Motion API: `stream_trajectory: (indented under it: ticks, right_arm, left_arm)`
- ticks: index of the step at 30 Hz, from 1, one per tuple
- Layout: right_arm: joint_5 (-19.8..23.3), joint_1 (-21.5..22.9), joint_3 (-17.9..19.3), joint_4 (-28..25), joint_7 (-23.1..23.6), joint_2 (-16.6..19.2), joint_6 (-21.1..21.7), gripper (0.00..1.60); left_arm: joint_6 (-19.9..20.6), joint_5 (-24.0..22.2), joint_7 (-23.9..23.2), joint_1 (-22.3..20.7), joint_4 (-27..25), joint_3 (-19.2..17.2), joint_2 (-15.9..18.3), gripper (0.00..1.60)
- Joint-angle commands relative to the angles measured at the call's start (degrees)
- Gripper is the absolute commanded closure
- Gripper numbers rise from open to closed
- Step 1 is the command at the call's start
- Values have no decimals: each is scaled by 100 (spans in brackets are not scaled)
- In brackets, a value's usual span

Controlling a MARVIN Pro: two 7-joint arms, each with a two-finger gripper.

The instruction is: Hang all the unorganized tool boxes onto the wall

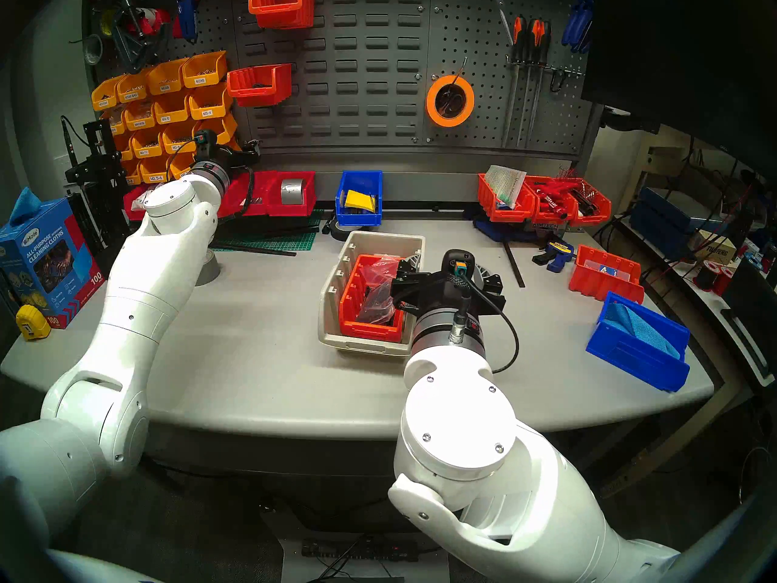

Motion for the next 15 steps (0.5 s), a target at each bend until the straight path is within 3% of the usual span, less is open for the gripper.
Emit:
stream_trajectory:
  ticks: [1,15]
  right_arm:
    - [56,101,88,-42,-155,-47,-39,0]
    - [530,133,133,-42,-319,-120,-35,0]
  left_arm:
    - [-37,11,19,-105,-76,-17,-16,0]
    - [-37,11,19,-105,-76,-17,-16,0]
